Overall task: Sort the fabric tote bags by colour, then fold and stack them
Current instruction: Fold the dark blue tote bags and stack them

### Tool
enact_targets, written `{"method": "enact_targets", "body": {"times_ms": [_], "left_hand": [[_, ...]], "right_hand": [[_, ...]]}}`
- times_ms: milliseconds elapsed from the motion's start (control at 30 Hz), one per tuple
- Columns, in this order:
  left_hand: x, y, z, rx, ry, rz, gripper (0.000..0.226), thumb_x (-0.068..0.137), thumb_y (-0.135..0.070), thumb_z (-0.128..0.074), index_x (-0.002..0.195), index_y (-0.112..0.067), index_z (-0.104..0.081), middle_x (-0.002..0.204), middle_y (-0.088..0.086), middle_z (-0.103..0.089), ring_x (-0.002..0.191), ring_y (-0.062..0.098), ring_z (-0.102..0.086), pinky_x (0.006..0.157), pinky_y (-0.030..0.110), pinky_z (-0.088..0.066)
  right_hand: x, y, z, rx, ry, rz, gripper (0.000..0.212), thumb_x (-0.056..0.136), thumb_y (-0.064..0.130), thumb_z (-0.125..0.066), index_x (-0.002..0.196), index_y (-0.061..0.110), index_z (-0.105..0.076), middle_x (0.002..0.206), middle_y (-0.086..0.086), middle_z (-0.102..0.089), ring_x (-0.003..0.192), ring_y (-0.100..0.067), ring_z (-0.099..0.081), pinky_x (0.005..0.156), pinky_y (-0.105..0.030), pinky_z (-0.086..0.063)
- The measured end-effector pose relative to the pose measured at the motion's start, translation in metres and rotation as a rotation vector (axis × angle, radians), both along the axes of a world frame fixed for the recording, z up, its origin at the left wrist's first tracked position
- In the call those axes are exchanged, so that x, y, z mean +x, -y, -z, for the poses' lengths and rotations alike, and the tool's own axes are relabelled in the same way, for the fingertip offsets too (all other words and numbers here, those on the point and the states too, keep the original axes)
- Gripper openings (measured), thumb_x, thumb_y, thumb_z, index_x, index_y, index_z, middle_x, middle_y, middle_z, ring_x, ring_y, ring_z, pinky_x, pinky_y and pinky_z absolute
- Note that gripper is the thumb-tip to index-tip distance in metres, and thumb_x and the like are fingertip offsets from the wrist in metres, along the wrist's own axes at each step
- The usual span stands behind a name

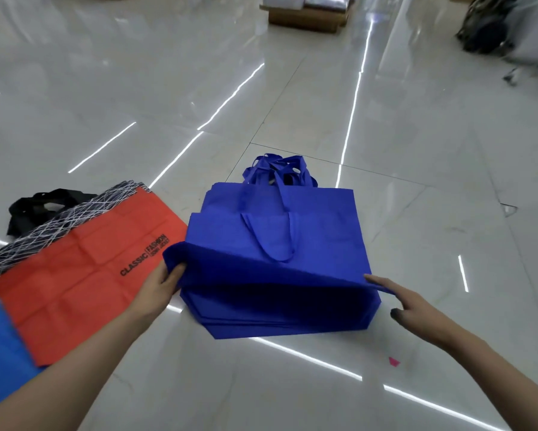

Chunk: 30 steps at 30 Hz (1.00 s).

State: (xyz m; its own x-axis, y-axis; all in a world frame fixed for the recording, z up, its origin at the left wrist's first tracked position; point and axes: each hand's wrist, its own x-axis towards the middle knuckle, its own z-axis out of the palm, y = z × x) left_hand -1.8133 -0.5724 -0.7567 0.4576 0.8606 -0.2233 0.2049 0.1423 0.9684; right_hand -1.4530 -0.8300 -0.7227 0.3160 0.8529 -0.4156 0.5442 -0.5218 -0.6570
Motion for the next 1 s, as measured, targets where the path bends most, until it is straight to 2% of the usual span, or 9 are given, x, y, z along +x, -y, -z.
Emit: {"method": "enact_targets", "body": {"times_ms": [100, 167, 333, 467, 533, 667, 733, 833, 1000], "left_hand": [[-0.005, 0.001, 0.002, -0.015, -0.023, -0.017, 0.017, 0.099, -0.014, -0.043, 0.108, -0.019, -0.056, 0.101, -0.002, -0.065, 0.093, 0.013, -0.06, 0.079, 0.023, -0.05], [-0.007, 0.002, 0.003, -0.039, -0.084, -0.015, 0.011, 0.097, -0.02, -0.049, 0.103, -0.019, -0.058, 0.098, -0.001, -0.067, 0.091, 0.017, -0.063, 0.077, 0.027, -0.05], [-0.012, 0.008, 0.005, -0.154, -0.138, 0.14, 0.027, 0.089, -0.003, -0.059, 0.107, -0.023, -0.058, 0.104, -0.009, -0.066, 0.091, 0.005, -0.066, 0.069, 0.015, -0.052], [-0.021, -0.004, 0.01, -0.153, -0.255, 0.145, 0.031, 0.082, 0.015, -0.058, 0.095, -0.013, -0.064, 0.092, 0.001, -0.07, 0.089, 0.02, -0.064, 0.07, 0.023, -0.05], [-0.022, -0.01, 0.009, -0.159, -0.283, 0.175, 0.029, 0.079, 0.019, -0.058, 0.089, -0.006, -0.067, 0.085, 0.004, -0.072, 0.081, 0.019, -0.065, 0.069, 0.024, -0.052], [-0.018, -0.013, -0.001, -0.154, -0.294, 0.298, 0.026, 0.078, 0.017, -0.06, 0.08, -0.006, -0.071, 0.076, 0.0, -0.073, 0.067, 0.003, -0.065, 0.063, 0.013, -0.05], [-0.017, -0.013, -0.004, -0.167, -0.291, 0.348, 0.03, 0.079, 0.014, -0.061, 0.075, -0.012, -0.075, 0.074, 0.0, -0.073, 0.069, 0.004, -0.065, 0.064, 0.013, -0.05], [-0.017, -0.011, -0.005, -0.175, -0.282, 0.335, 0.026, 0.08, 0.012, -0.062, 0.079, -0.01, -0.076, 0.083, 0.01, -0.074, 0.075, 0.01, -0.068, 0.068, 0.015, -0.052], [-0.016, -0.01, -0.006, -0.193, -0.28, 0.356, 0.027, 0.083, 0.008, -0.06, 0.081, -0.014, -0.076, 0.085, 0.005, -0.074, 0.081, 0.011, -0.068, 0.071, 0.015, -0.051]], "right_hand": [[-0.01, -0.003, 0.016, 0.075, -0.07, 0.197, 0.02, 0.09, 0.021, -0.063, 0.109, 0.022, -0.069, 0.108, 0.014, -0.067, 0.103, -0.005, -0.059, 0.082, -0.012, -0.042], [-0.015, -0.007, 0.018, 0.147, -0.125, 0.387, 0.034, 0.088, 0.038, -0.059, 0.086, 0.005, -0.069, 0.082, 0.004, -0.067, 0.079, -0.014, -0.058, 0.069, -0.025, -0.043], [-0.014, -0.018, 0.014, 0.285, -0.319, 0.574, 0.029, 0.097, 0.008, -0.038, 0.088, 0.011, -0.065, 0.08, 0.006, -0.071, 0.081, -0.014, -0.062, 0.079, -0.024, -0.042], [0.015, -0.05, -0.012, 0.547, -0.274, 0.86, 0.028, 0.091, 0.008, -0.032, 0.086, 0.013, -0.059, 0.076, -0.004, -0.073, 0.065, -0.009, -0.063, 0.082, -0.032, -0.04], [0.028, -0.08, -0.033, 0.476, -0.165, 0.728, 0.019, 0.095, 0.014, -0.038, 0.097, 0.012, -0.056, 0.098, -0.015, -0.07, 0.073, -0.015, -0.061, 0.075, -0.031, -0.04], [0.016, -0.144, -0.046, -0.228, -0.076, 0.117, 0.03, 0.097, 0.036, -0.046, 0.118, 0.015, -0.05, 0.102, -0.013, -0.069, 0.076, -0.023, -0.063, 0.067, -0.03, -0.042], [-0.009, -0.16, -0.028, -0.436, -0.032, 0.031, 0.047, 0.095, 0.042, -0.048, 0.135, 0.021, -0.035, 0.102, -0.01, -0.066, 0.072, -0.022, -0.059, 0.062, -0.028, -0.04], [-0.049, -0.159, 0.006, -0.369, -0.137, 0.17, 0.067, 0.093, 0.041, -0.054, 0.145, 0.019, -0.018, 0.104, -0.009, -0.059, 0.071, -0.021, -0.056, 0.056, -0.027, -0.038], [-0.074, -0.169, 0.005, 0.112, -0.58, 0.316, 0.042, 0.094, 0.016, -0.054, 0.133, 0.01, -0.041, 0.109, -0.008, -0.066, 0.086, -0.019, -0.064, 0.069, -0.027, -0.042]]}}
